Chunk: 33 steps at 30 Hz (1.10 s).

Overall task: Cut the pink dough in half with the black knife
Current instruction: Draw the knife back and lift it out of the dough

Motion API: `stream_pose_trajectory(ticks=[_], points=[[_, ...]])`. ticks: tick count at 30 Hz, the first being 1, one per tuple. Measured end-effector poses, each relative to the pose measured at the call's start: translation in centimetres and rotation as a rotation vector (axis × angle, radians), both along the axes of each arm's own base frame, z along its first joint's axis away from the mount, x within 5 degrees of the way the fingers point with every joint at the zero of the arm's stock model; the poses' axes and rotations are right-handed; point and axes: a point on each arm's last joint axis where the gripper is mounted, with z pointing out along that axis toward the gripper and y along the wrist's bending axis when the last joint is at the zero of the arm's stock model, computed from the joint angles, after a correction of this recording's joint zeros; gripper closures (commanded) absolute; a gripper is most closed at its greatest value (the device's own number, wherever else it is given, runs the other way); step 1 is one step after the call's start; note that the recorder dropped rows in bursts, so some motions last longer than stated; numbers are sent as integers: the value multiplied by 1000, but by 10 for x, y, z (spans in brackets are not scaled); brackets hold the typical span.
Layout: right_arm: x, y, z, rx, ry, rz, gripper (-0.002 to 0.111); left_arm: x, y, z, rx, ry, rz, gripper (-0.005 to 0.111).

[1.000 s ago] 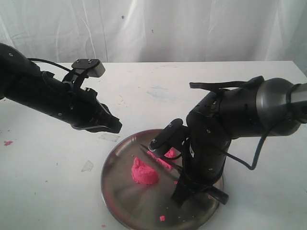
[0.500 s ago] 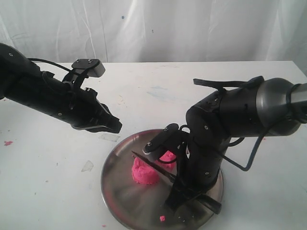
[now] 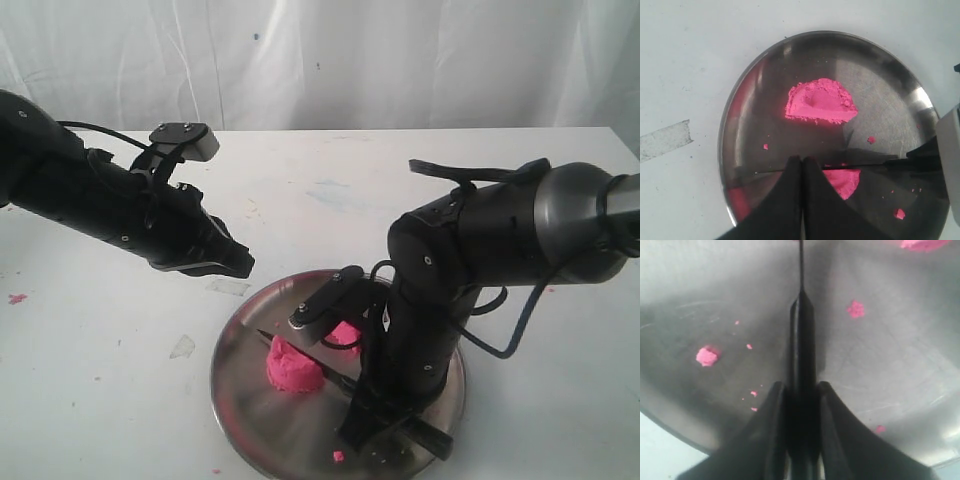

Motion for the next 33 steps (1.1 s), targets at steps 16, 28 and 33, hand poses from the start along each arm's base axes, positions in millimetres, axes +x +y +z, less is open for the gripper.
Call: stream_pose_trajectory(ticks=[16,28,33], points=[[3,-5,17,1,-85,-36,101,0,0,0,-1,1,1,107],[0,-12,25,-40,-85,-111,101,-2,4,19,-5,-84,42,107],[1,-12,25,-36,-91,-149,101,-13,11,56,-33,-224,88,107]])
